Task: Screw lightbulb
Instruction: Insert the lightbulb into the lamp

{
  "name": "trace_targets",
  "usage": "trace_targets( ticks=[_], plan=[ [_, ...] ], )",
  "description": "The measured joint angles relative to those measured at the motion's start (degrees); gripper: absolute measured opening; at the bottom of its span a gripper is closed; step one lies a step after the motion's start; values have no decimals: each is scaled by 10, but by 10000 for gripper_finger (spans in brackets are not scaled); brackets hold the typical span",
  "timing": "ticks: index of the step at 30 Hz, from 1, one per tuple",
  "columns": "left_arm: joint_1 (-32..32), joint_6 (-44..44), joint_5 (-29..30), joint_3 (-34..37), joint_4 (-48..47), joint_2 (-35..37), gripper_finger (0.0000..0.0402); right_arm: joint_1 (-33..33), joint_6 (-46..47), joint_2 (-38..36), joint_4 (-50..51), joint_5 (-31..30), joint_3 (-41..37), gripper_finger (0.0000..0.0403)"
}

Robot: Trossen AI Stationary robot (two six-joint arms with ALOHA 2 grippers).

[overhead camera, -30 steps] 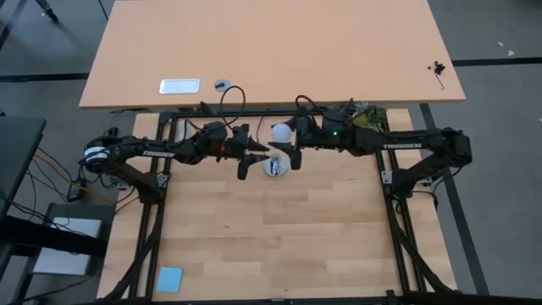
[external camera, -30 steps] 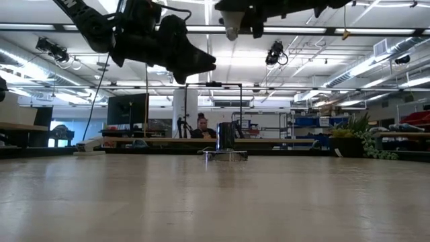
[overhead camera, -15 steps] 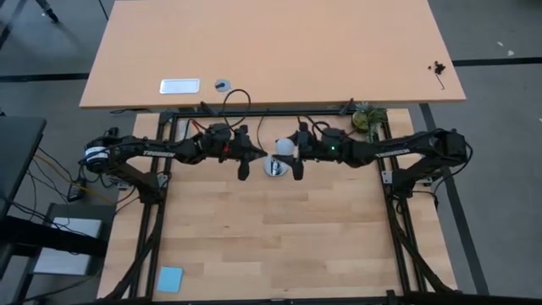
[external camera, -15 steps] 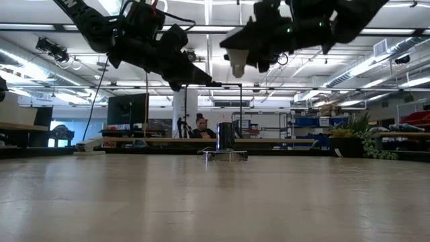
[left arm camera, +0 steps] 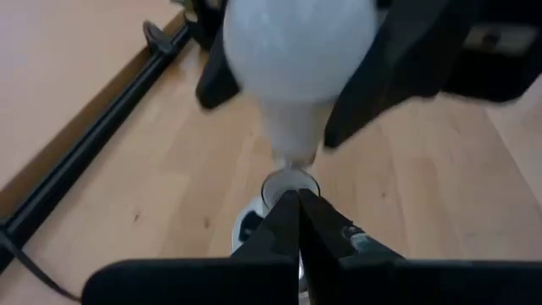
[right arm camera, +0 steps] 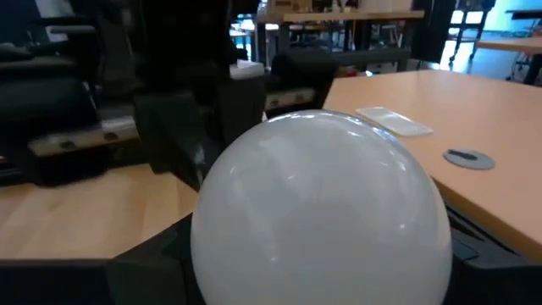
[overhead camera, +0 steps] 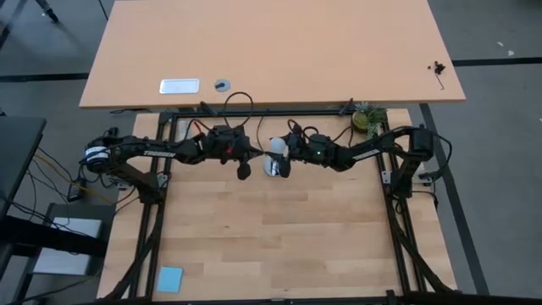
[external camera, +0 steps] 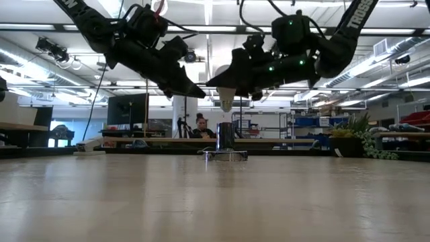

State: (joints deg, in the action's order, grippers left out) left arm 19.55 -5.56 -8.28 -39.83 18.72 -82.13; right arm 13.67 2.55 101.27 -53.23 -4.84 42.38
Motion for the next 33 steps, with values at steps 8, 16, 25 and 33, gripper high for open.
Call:
trace_targets(
  ticks=[8,16,25,33],
  plan=[
    [2,1,6,0,7,0,4,4,6,42,-44,10,0,259],
    [4,11,9,0,11,0,3,6,4,74,-61,9,0,265],
    [4,12,11,0,11,0,3,12,-7,93,-72,13,-1,261],
    [3,17,12,0,33,0,3,13,-26,91,-55,15,0,265]
  ],
)
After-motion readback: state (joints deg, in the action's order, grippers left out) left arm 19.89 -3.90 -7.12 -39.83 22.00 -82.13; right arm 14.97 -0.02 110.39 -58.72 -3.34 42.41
